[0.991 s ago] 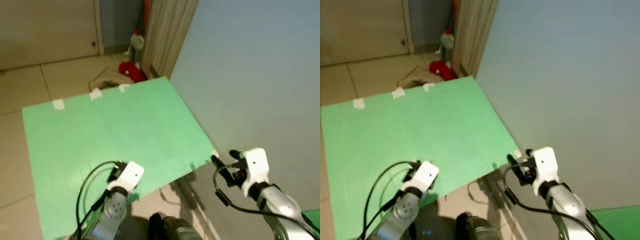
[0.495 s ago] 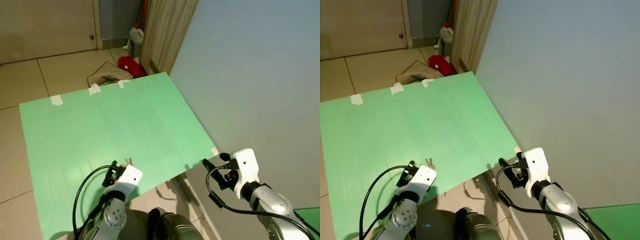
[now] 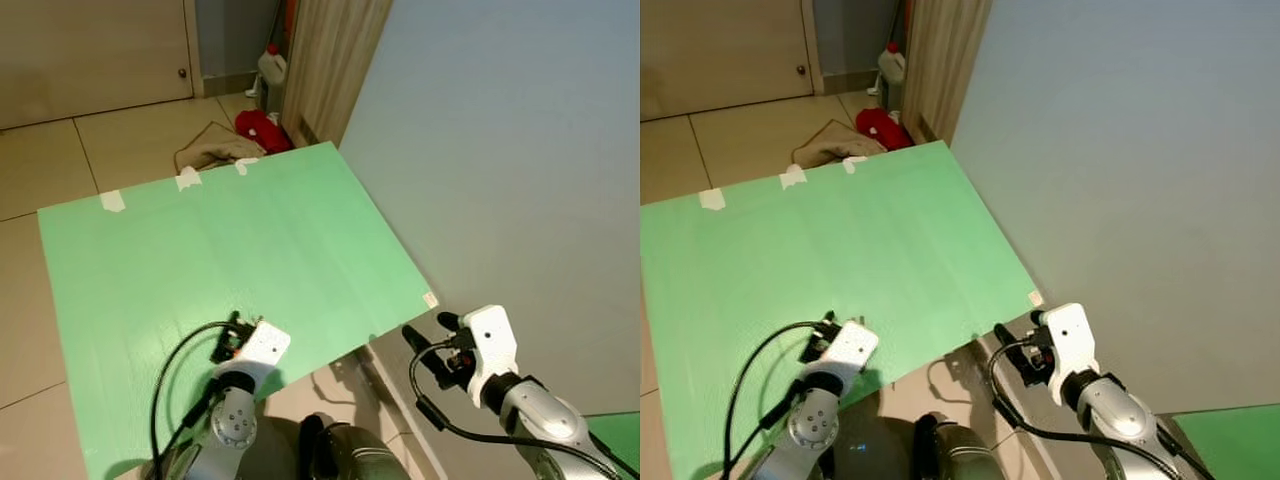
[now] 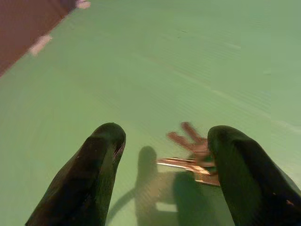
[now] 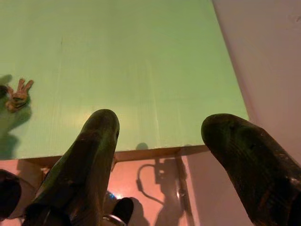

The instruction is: Hang keys on a hook

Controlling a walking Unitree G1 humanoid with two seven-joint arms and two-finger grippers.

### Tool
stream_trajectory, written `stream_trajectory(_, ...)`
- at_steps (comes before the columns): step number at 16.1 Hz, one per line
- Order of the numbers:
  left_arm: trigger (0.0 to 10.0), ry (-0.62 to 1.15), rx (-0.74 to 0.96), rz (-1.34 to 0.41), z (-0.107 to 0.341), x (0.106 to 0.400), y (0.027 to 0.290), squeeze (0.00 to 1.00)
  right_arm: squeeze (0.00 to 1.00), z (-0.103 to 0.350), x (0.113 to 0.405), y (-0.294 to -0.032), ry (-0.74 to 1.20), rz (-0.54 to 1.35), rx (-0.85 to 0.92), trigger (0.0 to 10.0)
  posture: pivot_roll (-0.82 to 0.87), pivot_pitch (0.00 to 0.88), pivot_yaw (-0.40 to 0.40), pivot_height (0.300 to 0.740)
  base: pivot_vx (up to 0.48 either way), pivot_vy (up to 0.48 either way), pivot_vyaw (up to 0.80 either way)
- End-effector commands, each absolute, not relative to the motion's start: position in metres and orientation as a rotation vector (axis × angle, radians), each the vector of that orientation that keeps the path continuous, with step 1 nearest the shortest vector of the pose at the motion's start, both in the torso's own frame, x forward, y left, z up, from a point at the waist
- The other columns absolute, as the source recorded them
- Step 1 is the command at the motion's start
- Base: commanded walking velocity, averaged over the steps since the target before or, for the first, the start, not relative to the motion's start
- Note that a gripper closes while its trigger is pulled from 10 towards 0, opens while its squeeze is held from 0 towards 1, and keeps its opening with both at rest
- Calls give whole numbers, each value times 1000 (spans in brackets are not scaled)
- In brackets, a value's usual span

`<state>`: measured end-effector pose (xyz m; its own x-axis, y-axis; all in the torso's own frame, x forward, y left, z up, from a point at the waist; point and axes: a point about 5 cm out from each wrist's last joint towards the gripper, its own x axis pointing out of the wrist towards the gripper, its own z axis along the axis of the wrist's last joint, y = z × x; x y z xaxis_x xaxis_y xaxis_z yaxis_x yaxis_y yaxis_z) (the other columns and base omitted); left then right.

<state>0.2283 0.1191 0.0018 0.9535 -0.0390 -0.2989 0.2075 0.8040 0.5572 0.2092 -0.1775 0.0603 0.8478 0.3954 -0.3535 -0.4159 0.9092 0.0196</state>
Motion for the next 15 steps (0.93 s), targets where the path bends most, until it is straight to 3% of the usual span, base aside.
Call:
stream_trajectory(1, 10000, 299, 583, -215, -4, 221, 100, 0, 0, 59, 205, -183, 380, 403, -77, 10000, -187, 254, -223, 740, 0, 0, 0)
stream_trajectory(15, 10000, 419, 515, -142, -17, 216, 107, 0, 0, 57, 200, -183, 397, 395, -78, 10000, -197, 277, -220, 740, 0, 0, 0)
